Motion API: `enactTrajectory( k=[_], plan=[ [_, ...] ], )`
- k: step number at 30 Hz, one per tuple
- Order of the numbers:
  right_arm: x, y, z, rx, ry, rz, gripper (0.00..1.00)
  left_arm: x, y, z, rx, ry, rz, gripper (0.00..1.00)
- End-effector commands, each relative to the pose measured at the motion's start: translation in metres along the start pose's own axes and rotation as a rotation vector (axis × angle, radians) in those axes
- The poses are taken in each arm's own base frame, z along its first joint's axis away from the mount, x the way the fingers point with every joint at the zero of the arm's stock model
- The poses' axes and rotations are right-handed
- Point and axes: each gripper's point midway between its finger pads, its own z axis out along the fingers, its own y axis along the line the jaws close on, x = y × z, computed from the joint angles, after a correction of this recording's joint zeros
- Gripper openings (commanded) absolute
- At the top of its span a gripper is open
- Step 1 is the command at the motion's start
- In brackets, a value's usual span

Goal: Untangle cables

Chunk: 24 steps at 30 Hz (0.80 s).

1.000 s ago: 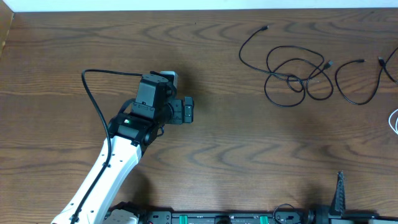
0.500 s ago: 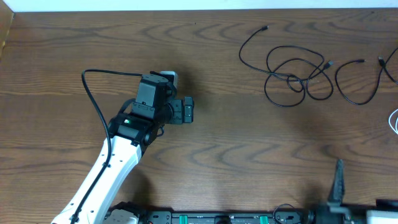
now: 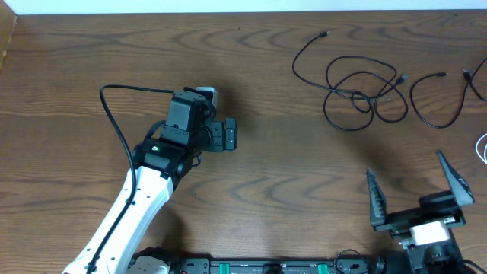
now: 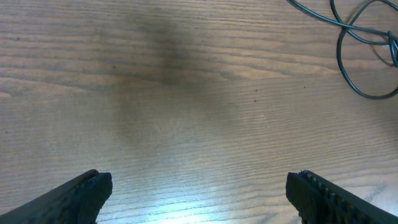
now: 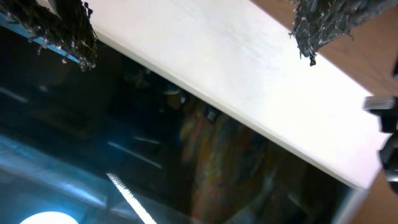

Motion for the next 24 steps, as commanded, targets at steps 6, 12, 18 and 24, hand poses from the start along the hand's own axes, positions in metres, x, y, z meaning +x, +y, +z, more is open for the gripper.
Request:
enactTrajectory(
  k=[6,12,18,24],
  plan=[
    [0.032,0.017,-0.002,-0.065,0.111,0.130,0.93,-0.006,0.001,-0.001,-0.006,-0.010,-0.014,0.97],
    [0.056,0.024,-0.003,-0.078,0.161,0.165,0.99,-0.005,0.001,-0.001,-0.006,-0.010,-0.014,0.97],
    [0.073,0.027,0.000,-0.059,0.087,0.115,0.99,-0.006,0.001,-0.001,-0.006,-0.010,-0.014,0.97],
    [0.094,0.036,-0.005,-0.023,-0.025,0.041,0.99,-0.005,0.001,-0.001,-0.006,-0.010,-0.014,0.97]
  ],
)
